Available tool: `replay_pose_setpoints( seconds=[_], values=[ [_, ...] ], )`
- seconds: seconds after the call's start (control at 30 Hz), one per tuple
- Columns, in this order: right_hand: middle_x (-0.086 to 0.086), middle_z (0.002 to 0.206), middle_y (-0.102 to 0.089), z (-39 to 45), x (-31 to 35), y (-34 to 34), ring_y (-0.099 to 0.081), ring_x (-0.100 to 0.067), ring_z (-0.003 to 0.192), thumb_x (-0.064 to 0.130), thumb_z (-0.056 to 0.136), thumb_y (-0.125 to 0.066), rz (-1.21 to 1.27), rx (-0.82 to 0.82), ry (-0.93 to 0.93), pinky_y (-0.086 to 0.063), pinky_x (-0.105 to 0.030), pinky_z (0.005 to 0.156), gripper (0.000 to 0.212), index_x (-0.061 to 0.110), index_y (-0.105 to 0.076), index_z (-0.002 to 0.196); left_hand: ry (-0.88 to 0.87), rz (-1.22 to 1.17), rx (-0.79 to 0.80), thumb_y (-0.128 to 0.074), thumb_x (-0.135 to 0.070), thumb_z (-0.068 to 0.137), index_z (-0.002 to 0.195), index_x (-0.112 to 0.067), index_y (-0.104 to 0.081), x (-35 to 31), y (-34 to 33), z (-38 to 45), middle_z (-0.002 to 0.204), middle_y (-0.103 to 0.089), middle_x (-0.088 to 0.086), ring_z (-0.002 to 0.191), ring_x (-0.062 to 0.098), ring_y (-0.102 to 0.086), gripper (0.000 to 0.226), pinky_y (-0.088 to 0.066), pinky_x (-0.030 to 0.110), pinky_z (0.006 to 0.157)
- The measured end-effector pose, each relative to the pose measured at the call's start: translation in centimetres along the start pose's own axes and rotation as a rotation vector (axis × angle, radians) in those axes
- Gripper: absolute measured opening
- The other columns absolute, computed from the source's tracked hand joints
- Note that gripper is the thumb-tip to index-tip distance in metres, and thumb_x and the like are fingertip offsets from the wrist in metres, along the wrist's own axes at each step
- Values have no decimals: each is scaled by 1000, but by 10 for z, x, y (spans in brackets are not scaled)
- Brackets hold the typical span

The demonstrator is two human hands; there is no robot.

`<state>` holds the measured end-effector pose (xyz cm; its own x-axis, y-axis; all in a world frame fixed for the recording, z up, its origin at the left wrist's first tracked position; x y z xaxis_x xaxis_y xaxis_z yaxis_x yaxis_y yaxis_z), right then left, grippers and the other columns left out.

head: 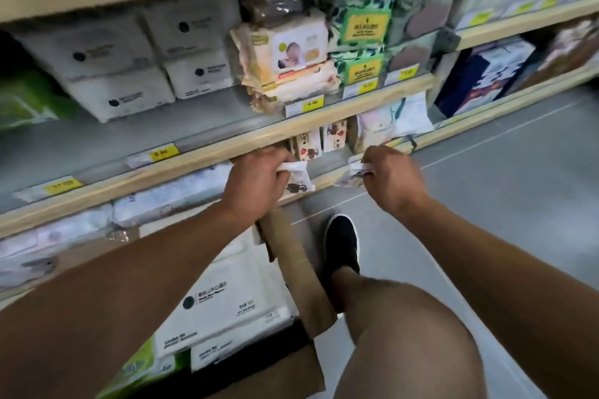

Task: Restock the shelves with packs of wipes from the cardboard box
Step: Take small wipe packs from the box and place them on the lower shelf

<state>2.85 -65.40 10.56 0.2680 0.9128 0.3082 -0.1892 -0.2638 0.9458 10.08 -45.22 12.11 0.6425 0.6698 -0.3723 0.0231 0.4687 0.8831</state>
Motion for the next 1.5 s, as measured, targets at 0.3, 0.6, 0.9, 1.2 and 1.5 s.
replay_pose_setpoints(
  seconds=[0.3,0.6,0.9,1.2,1.5],
  values=[
    [-14,92,-62,60,-56,-76,-55,-37,89,3,83,-58,-1,-116,36,-34,-31,61,8,6,-60,90,130,-56,71,-72,-18,78,96,-20,-68,33,-106,39,95,-69,2,87,24,-62,19,-51,36,73],
    [-14,81,-64,139,-76,-152,-56,-36,77,-4,74,-64,-66,-227,128,-45,-37,63,17,8,-63,86,165,-95,52,-73,-16,76,100,-17,-69,71,-166,75,98,-71,2,88,24,-63,25,-42,29,72],
    [-13,79,-61,161,-89,-203,-55,-36,74,-1,72,-65,-108,-219,121,-43,-38,63,14,9,-61,82,165,-129,9,-70,-15,76,98,-15,-69,87,-182,92,97,-72,2,89,22,-65,22,-42,26,75],
    [-17,100,-51,173,-83,-189,-48,-39,98,14,80,-63,-252,-308,13,-30,-44,83,14,16,-72,91,125,-151,-3,-71,-13,74,92,-15,-69,84,-183,90,88,-71,1,80,23,-64,18,-41,28,70],
    [-15,122,-56,170,-78,-207,-51,-38,109,16,82,-60,-85,-117,-11,-43,-45,89,70,15,-31,146,114,-131,6,-72,-11,73,91,-14,-69,78,-181,92,88,-71,4,79,26,-63,18,-35,22,68]
  ],
)
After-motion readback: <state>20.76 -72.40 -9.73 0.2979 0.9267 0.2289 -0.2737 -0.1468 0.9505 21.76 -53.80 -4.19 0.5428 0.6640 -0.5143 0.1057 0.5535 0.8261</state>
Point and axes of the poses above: each hand's wrist, its own z-axis towards the middle knuckle, its own y-axis out of the back of the hand, x = y × z, the point moved 8 cm from there along z, towards the middle knuckle
